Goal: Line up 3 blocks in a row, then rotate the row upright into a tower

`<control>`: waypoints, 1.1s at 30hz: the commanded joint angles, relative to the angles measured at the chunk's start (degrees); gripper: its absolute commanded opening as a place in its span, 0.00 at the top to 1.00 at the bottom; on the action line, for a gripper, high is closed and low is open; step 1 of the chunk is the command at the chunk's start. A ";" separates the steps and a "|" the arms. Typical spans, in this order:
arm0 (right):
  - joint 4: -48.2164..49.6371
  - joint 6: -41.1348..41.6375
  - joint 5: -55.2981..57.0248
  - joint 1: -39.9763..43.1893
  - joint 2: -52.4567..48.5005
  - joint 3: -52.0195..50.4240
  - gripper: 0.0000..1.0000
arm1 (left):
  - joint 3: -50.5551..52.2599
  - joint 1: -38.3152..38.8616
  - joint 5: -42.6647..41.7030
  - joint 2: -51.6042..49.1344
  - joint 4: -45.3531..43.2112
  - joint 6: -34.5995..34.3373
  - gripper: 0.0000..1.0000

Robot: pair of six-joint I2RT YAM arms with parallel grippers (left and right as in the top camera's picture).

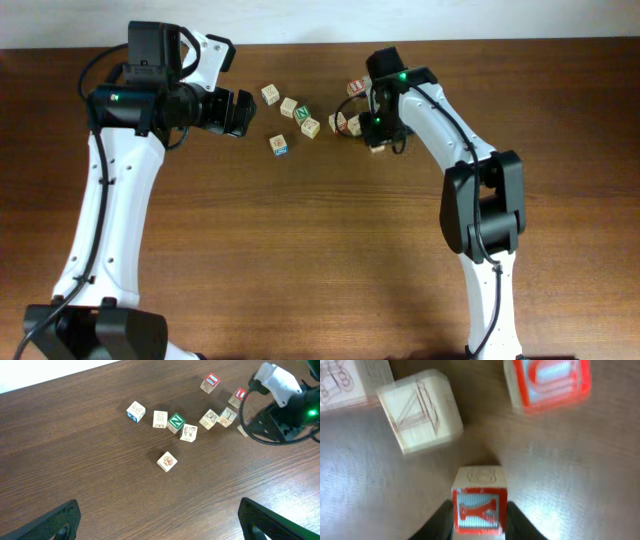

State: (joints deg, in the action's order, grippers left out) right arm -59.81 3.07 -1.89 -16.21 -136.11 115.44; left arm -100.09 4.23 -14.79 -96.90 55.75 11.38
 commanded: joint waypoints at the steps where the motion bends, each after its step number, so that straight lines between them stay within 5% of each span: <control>1: -7.17 5.73 -4.02 0.09 -1.18 -1.22 0.67 | -1.27 0.02 -0.48 -0.39 -0.11 0.72 0.01; 11: -21.97 5.73 -5.57 0.09 -0.87 0.09 0.49 | -1.27 0.02 -0.48 -0.39 -0.11 0.72 0.01; 16: -25.29 4.96 -4.98 0.09 0.44 18.43 0.39 | -1.27 0.02 -0.48 -0.39 -0.11 0.72 0.01; 20: -21.57 9.68 -0.46 0.00 -0.66 17.94 0.39 | -1.27 0.02 -0.48 -0.39 -0.11 0.72 0.01; 25: -13.29 9.66 -0.68 -0.72 -0.98 2.32 0.40 | -1.27 0.02 -0.48 -0.39 -0.11 0.72 0.01; 33: -10.45 9.27 -1.36 -1.14 -0.59 -1.11 0.59 | -1.27 0.02 -0.48 -0.39 -0.11 0.72 0.01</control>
State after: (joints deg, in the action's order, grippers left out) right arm -69.12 12.05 -3.46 -16.78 -137.34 114.56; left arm -100.12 4.23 -14.79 -97.01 55.75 11.38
